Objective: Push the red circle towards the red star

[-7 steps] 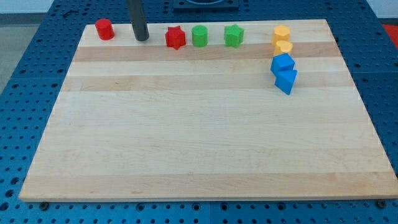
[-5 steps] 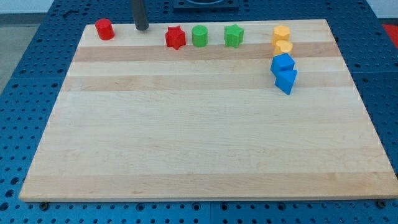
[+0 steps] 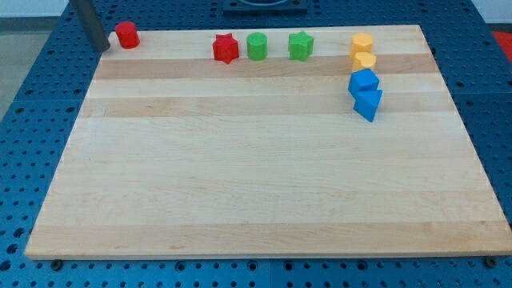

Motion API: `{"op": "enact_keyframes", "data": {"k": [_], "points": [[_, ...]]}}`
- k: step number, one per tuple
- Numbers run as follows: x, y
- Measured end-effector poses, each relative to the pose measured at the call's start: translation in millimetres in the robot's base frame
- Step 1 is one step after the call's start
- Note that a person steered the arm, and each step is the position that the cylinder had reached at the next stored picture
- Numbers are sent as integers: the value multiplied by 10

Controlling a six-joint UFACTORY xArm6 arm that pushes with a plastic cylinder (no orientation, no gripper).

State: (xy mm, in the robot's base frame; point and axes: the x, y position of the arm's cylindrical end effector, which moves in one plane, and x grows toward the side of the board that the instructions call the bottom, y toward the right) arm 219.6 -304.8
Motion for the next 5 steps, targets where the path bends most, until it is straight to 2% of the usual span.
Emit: {"op": "enact_keyframes", "data": {"k": [1, 2, 4, 5], "points": [[-287, 6], [-285, 86], [-285, 649], [-285, 648]]}}
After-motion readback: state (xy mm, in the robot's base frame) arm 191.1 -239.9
